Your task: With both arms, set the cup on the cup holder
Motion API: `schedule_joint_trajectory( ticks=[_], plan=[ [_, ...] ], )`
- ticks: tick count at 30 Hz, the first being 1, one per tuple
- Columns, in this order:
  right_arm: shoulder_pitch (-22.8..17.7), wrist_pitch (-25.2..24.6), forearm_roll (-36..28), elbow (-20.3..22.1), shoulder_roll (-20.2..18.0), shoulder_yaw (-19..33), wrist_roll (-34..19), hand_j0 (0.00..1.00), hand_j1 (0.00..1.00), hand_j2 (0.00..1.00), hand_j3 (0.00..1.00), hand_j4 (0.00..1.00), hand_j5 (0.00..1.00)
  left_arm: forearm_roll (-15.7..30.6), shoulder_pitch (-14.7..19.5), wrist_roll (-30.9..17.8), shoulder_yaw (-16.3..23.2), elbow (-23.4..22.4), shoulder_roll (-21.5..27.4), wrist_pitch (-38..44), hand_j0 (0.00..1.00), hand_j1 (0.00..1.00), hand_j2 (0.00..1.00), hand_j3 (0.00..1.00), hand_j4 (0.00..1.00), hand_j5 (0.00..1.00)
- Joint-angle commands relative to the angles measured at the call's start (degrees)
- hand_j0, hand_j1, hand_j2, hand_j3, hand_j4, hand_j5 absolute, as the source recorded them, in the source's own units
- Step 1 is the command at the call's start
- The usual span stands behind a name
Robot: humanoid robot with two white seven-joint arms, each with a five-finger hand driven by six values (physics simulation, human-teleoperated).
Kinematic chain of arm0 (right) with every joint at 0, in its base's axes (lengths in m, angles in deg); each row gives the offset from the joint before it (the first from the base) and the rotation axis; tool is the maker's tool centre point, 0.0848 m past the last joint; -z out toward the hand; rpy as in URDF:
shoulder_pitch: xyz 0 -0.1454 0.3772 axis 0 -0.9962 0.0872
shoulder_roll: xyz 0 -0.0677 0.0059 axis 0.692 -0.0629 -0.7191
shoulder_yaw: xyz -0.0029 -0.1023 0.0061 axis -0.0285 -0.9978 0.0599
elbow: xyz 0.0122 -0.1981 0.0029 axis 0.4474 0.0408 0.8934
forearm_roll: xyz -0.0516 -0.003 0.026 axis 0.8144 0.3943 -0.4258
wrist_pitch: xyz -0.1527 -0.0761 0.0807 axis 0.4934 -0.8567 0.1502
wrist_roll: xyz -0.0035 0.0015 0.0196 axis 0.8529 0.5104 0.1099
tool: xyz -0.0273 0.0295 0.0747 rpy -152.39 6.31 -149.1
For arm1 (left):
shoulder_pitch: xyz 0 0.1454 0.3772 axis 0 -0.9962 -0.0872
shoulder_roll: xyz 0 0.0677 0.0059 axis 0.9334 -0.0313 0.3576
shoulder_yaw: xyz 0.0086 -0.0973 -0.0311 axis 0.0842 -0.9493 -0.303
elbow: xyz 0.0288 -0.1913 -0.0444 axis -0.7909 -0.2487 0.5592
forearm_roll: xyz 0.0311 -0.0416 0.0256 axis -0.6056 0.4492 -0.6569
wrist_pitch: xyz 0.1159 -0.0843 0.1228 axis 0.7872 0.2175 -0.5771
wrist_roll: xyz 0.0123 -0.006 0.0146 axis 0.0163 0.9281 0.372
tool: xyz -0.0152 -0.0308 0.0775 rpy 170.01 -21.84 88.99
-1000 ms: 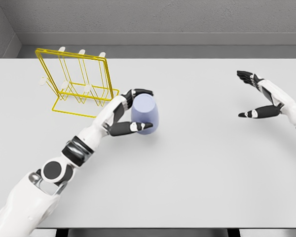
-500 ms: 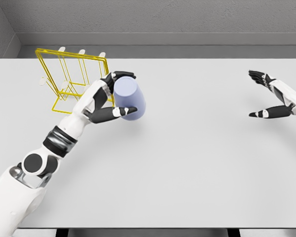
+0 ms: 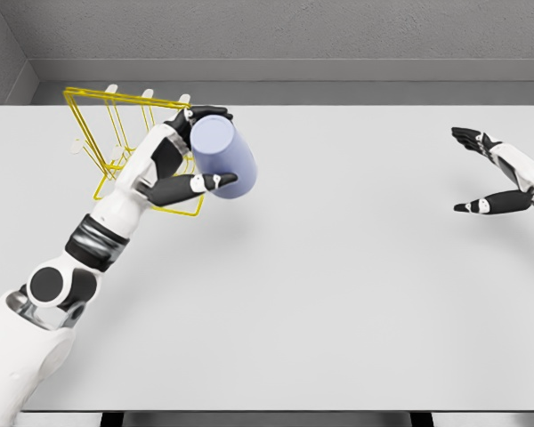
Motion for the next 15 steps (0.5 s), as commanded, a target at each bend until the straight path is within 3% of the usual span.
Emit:
schedule_joint_trajectory(
  ticks=[1,5,10,15],
  plan=[
    [0.00,-0.04,-0.47,0.68,-0.04,-0.82,0.01,1.00,1.00,1.00,1.00,1.00,1.00,0.65,0.00,-0.02,-0.15,0.11,0.03,-0.53,0.68,0.68,0.68,0.68,0.68,0.68],
    [0.18,0.05,-0.73,1.21,0.04,-2.05,0.01,1.00,1.00,1.00,1.00,1.00,1.00,0.92,0.09,-0.02,-0.85,0.11,0.03,-0.70,0.68,0.68,0.68,0.68,0.68,0.68],
    [0.18,-0.82,-12.33,0.68,-0.22,-2.13,0.01,1.00,1.00,1.00,1.00,1.00,1.00,1.88,0.09,-0.02,-2.17,0.11,0.12,-0.70,0.68,0.68,0.68,0.68,0.68,0.68],
    [0.35,-12.25,-17.25,0.94,-0.04,-2.05,0.01,1.00,1.00,1.00,1.00,1.00,1.00,3.90,0.00,-0.02,-3.14,0.11,1.53,-2.20,0.68,0.68,0.68,0.68,0.68,0.68]
  ],
)
